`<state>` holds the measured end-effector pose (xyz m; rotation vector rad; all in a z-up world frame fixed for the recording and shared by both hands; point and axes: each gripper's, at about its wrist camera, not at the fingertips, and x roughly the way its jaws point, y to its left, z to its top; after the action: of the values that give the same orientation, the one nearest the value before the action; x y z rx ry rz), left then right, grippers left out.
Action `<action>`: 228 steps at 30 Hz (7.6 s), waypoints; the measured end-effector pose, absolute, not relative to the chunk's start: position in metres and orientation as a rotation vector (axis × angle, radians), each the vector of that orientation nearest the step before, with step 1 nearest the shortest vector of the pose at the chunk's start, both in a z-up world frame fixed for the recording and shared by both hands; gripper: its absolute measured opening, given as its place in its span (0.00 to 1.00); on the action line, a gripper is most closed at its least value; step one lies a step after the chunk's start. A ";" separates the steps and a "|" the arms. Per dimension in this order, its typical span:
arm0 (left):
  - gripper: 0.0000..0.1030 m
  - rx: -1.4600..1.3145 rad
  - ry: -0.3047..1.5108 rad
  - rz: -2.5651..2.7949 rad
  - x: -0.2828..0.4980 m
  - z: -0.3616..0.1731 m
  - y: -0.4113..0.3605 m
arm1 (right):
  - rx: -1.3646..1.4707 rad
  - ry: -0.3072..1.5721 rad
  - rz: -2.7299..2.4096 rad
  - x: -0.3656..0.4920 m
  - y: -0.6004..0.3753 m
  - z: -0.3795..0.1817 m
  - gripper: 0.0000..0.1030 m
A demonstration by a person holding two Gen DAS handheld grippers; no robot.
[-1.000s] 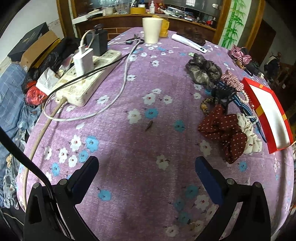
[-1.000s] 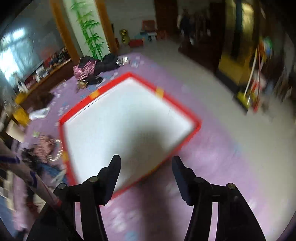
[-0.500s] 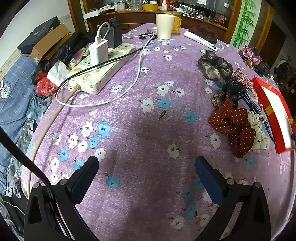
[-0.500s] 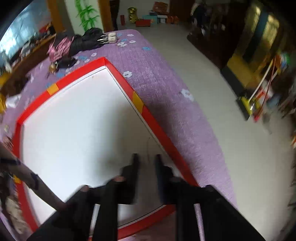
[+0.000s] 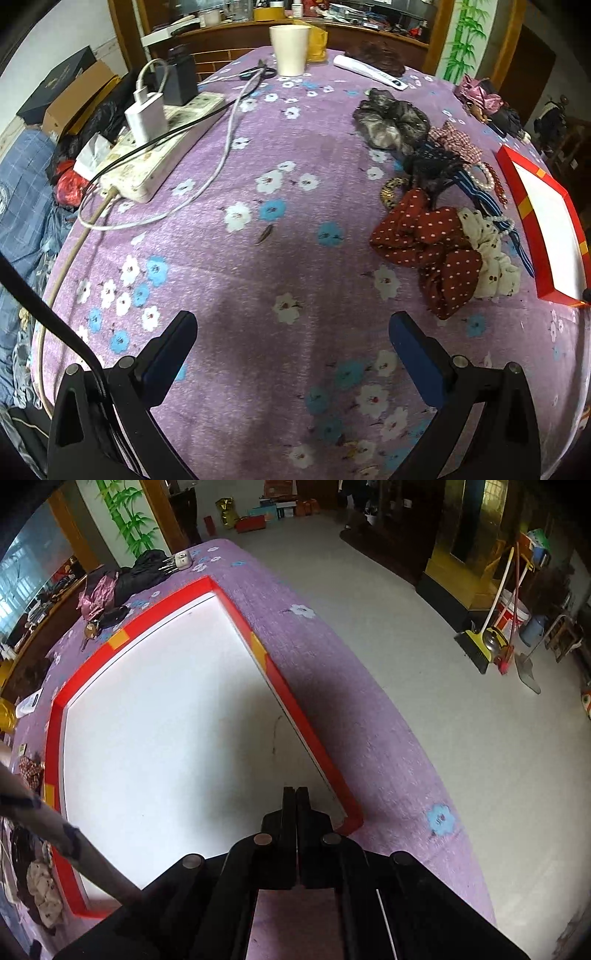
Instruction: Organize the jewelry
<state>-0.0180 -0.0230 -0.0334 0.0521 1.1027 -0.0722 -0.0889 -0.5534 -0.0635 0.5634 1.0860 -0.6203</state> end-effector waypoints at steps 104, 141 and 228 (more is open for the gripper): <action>0.10 -0.055 1.233 -0.501 0.048 -0.030 -0.053 | 0.620 1.144 0.133 -0.006 -0.258 -0.065 0.11; 0.10 0.062 1.116 -0.687 -0.010 0.035 -0.284 | 0.546 0.931 -0.138 -0.057 -0.533 0.011 0.07; 0.57 -0.106 1.121 -0.267 0.137 0.000 -0.035 | 0.425 1.041 -0.040 0.038 -0.308 -0.007 0.63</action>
<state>0.1371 -0.0348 0.0004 -0.1061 1.1212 -0.2667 0.0384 -0.3079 -0.0071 0.4249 1.0406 -0.0399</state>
